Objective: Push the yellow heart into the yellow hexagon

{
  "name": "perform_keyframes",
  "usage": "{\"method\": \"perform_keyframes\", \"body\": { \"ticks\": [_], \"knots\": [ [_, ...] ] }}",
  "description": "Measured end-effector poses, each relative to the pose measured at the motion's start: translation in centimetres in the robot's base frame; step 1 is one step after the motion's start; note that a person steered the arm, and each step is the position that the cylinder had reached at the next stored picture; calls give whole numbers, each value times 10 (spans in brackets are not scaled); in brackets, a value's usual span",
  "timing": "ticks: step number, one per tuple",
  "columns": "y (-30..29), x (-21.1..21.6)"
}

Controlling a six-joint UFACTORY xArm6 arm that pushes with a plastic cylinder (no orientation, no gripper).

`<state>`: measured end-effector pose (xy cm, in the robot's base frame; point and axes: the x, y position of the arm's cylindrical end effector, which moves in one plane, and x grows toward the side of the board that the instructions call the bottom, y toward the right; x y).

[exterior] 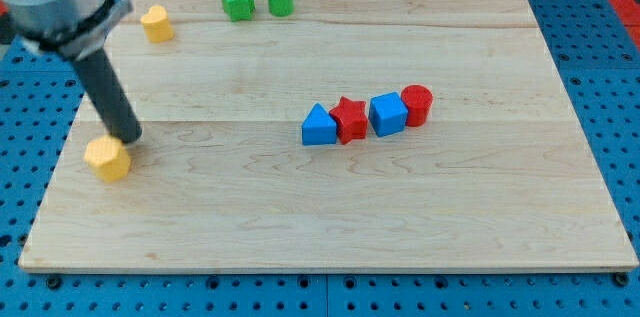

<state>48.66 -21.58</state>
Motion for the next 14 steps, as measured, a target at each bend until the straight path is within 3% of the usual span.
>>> {"method": "perform_keyframes", "body": {
  "ticks": [2, 3, 4, 5, 7, 10, 14],
  "knots": [
    [1, 19],
    [-2, -52],
    [69, -97],
    [90, -161],
    [60, -218],
    [3, -228],
    [6, -227]
  ]
}}
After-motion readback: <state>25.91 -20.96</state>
